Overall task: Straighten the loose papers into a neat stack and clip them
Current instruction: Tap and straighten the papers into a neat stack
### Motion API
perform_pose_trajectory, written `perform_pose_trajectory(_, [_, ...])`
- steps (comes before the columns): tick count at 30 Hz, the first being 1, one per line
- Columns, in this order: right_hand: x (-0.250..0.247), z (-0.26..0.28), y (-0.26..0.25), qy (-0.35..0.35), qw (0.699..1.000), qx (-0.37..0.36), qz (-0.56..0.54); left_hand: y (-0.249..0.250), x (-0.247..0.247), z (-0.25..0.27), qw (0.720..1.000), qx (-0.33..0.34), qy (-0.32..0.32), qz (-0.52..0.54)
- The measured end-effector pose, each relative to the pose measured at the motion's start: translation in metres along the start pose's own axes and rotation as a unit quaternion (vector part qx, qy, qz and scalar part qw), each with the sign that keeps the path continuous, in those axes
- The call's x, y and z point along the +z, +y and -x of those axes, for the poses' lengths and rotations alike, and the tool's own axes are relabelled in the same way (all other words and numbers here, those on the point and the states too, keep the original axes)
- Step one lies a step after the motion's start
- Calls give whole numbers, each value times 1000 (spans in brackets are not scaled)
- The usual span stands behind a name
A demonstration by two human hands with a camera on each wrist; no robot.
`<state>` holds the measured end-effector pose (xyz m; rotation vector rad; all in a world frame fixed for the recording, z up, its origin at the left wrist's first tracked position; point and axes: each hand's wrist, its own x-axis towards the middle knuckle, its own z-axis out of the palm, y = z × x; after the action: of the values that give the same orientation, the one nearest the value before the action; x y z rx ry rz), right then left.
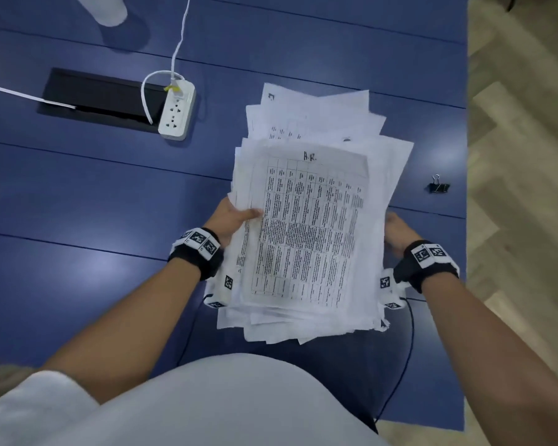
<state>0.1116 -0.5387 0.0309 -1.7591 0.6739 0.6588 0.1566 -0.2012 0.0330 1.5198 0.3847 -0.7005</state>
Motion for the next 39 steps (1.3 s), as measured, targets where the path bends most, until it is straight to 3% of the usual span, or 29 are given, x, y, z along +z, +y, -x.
perform_pose_trajectory(2, [5, 2, 1, 19, 995, 25, -92, -13, 5, -12, 997, -39, 34, -52])
perform_pose_trajectory(4, [3, 3, 1, 70, 990, 29, -115, -18, 11, -15, 990, -50, 57, -117])
perform_pose_trajectory(7, [-7, 3, 13, 156, 985, 9, 67, -19, 18, -7, 958, -34, 138, -248])
perform_pose_trajectory(9, [2, 6, 22, 165, 969, 25, 184, -20, 23, 3, 922, -56, 189, -334])
perform_pose_trajectory(10, [11, 7, 24, 159, 967, 39, 194, -21, 27, 7, 917, -68, 195, -341])
perform_pose_trajectory(14, [48, 11, 15, 127, 980, 70, 135, -26, 38, 12, 956, -93, 185, -210])
perform_pose_trajectory(16, [46, 9, 15, 138, 983, 103, 59, -17, 31, 15, 960, -113, 206, -152])
perform_pose_trajectory(18, [33, 9, 18, 112, 985, 127, -37, -7, 20, 19, 967, -159, 178, -87])
perform_pose_trajectory(21, [25, 22, 15, 32, 985, 161, -61, -2, 15, 28, 966, -212, 62, -134])
perform_pose_trajectory(23, [33, 29, 13, 39, 987, 155, 9, -5, 24, 33, 959, -208, 44, -186])
perform_pose_trajectory(26, [50, 38, 15, 99, 987, 122, 15, -11, 41, 39, 962, -147, 96, -209])
perform_pose_trajectory(32, [38, 72, -3, 183, 979, -3, -91, 20, 35, 64, 988, 19, 94, -121])
perform_pose_trajectory(36, [27, 109, -35, 235, 940, -155, -195, 60, 34, 95, 980, 166, 103, -31])
perform_pose_trajectory(39, [17, 124, -45, 261, 910, -224, -231, 74, 31, 110, 968, 226, 108, 1])
